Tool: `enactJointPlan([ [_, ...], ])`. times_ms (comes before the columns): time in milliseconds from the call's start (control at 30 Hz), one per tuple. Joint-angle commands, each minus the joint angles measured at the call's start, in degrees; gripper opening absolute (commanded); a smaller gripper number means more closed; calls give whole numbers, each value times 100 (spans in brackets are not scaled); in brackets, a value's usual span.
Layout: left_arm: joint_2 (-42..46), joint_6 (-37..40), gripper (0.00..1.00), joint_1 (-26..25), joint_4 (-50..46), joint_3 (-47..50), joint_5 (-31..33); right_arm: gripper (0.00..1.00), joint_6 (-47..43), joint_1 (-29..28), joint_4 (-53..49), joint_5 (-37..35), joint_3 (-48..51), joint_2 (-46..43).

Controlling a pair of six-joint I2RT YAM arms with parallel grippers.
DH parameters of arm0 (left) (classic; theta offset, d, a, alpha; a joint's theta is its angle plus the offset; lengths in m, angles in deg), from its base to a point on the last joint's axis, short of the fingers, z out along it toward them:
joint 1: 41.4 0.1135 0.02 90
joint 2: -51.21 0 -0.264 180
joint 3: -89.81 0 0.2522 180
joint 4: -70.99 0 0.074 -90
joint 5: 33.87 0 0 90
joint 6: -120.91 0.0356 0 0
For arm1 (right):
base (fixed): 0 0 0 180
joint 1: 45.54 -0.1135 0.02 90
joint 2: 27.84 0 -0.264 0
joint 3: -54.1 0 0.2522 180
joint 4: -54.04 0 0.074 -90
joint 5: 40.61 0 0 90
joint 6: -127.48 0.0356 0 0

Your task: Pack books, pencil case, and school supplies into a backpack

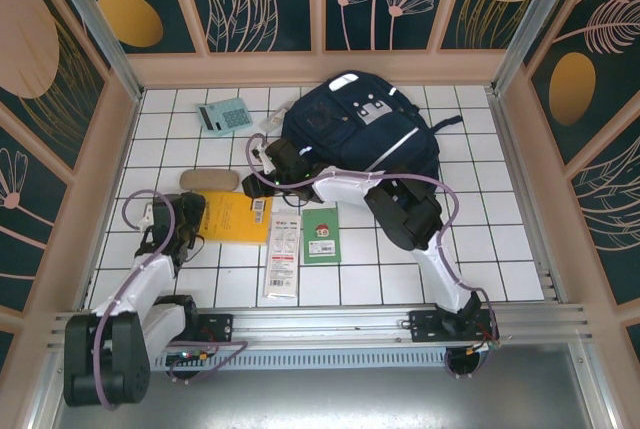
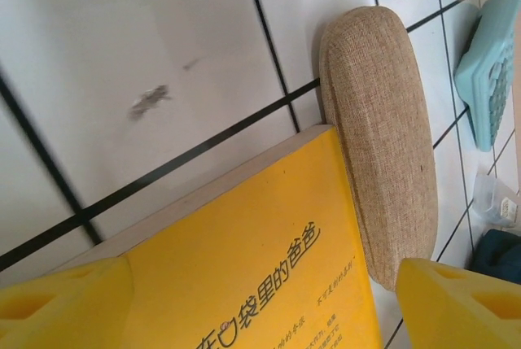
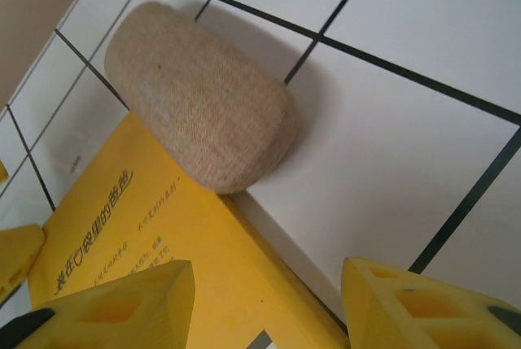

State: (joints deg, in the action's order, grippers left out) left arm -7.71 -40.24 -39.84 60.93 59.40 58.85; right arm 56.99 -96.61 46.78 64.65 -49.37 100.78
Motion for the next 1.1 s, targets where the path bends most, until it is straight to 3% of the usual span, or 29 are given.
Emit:
enactJointPlan([
  [0,-667,146,85,-70,76,150,-408,51,-134,36,-206,177,-212,194],
  [300,-2339,665,86,-83,879,-861,-569,51,0,175,-98,126,113,73],
  [500,-3161,1182,86,-102,635,-1895,-347,51,-37,250,-178,-20,215,-42],
  [833,-1812,1448,87,-121,-162,-1579,-79,51,-33,549,-222,-97,121,-184],
  [1067,-1410,1141,87,-156,218,-815,-364,51,-131,643,-487,-10,-305,222],
])
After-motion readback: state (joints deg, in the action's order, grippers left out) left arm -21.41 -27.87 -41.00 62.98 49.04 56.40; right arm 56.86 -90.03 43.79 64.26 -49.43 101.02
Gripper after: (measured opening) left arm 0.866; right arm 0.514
